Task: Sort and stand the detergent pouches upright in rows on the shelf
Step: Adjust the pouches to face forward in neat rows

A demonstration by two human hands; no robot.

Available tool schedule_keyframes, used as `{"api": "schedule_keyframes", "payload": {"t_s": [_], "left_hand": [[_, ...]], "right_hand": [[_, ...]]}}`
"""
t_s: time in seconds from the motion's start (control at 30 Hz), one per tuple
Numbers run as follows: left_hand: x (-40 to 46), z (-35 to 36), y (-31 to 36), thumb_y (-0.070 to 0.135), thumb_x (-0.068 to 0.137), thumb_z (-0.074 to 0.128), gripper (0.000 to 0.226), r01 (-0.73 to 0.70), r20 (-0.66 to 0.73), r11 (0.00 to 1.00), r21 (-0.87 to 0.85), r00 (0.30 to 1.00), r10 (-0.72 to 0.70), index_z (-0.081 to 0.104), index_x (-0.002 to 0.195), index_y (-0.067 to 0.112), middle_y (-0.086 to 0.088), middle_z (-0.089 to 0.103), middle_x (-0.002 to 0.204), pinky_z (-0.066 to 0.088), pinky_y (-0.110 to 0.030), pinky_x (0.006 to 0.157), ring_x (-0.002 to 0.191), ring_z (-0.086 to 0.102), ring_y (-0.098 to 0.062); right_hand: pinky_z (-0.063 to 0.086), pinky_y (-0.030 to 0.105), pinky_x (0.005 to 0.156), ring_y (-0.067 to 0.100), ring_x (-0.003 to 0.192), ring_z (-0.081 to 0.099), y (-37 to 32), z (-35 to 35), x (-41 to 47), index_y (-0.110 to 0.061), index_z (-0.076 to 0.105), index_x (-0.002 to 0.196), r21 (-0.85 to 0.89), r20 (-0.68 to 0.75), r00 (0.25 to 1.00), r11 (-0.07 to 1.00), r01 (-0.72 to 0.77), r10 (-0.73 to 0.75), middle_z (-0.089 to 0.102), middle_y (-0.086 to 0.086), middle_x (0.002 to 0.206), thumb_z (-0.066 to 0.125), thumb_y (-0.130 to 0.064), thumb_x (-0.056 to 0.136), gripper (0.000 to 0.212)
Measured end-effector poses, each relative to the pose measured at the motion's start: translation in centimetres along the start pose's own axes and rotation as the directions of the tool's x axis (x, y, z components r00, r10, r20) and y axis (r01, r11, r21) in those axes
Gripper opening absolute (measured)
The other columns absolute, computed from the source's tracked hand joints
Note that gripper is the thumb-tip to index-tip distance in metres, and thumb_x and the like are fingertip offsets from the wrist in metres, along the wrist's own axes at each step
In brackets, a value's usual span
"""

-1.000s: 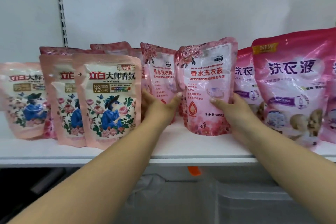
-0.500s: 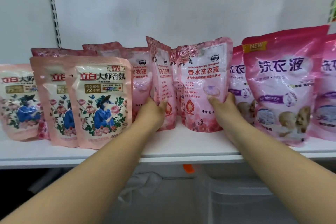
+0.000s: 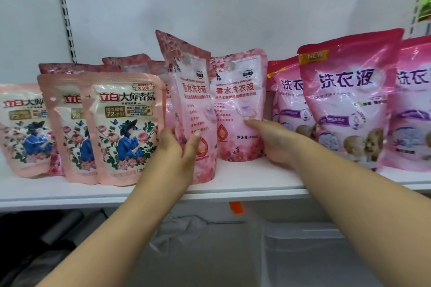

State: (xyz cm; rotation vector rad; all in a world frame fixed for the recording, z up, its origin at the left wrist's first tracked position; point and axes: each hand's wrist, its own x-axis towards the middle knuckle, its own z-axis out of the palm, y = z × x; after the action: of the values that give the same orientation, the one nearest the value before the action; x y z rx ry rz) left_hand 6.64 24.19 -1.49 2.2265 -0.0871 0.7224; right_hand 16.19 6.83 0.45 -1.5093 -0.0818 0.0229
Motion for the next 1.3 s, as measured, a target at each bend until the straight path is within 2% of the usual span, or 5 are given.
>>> {"api": "schedule_keyframes", "payload": {"t_s": [0.47,0.73,0.87,0.97,1.3], "left_hand": [[-0.3,-0.5,-1.4,0.039,0.079,0.064,0.081,0.057,-0.018,0.982,-0.179,0.998,-0.061,0.018,0.142,0.021,0.007,0.051,0.126,0.035,-0.027,0.094,0.111,0.049,-0.016],[-0.4,-1.4,-2.0,0.037,0.073,0.067,0.076,-0.007,0.113,0.961,-0.276,0.993,0.04,0.028,0.137,0.024,0.022,0.051,0.105,0.036,-0.023,0.095,0.096,0.052,0.001],[0.0,-2.3,-1.6,0.032,0.072,0.065,0.057,0.033,0.302,0.937,-0.348,0.95,0.079,0.038,0.123,0.03,0.026,0.056,0.093,0.042,0.0,0.067,0.074,0.056,0.015],[0.7,-2.5,-1.2,0.029,0.069,0.064,0.045,0.087,0.46,0.929,-0.359,0.883,0.095,0.045,0.11,0.035,0.02,0.068,0.085,0.047,-0.004,0.06,0.076,0.063,0.01],[1.7,0.5,0.8,0.042,0.047,0.078,0.085,0.033,0.489,0.962,-0.271,0.865,0.108,0.039,0.121,0.028,0.018,0.061,0.1,0.047,-0.034,0.097,0.098,0.061,-0.006]], "right_hand": [[0.051,0.027,0.07,0.018,0.087,0.061,0.4,-1.4,0.7,-0.008,0.043,0.129,-0.093,0.098,0.989,0.989,0.117,-0.108,0.062,0.006,0.108,0.063,0.002,0.08,0.054],[0.033,0.022,0.082,0.013,0.105,0.048,0.1,0.0,-3.8,-0.009,0.038,0.137,-0.519,-0.143,0.938,0.831,0.201,-0.316,0.049,0.005,0.135,0.058,-0.034,0.087,0.059],[0.038,0.032,0.104,0.017,0.121,0.048,-0.2,2.4,-7.1,-0.011,0.041,0.136,-0.218,0.242,0.937,0.927,0.305,-0.252,0.049,0.004,0.137,0.064,-0.049,0.064,0.085],[0.051,0.027,0.089,0.019,0.105,0.06,0.1,3.0,-6.9,-0.012,0.048,0.126,-0.18,0.367,0.919,0.958,0.223,-0.145,0.06,0.007,0.122,0.067,-0.017,0.077,0.053],[0.05,0.036,0.093,0.017,0.103,0.06,0.5,-0.2,-7.7,-0.018,0.05,0.121,-0.526,0.003,0.939,0.798,0.293,-0.343,0.061,-0.001,0.117,0.079,-0.036,0.065,0.066]]}}
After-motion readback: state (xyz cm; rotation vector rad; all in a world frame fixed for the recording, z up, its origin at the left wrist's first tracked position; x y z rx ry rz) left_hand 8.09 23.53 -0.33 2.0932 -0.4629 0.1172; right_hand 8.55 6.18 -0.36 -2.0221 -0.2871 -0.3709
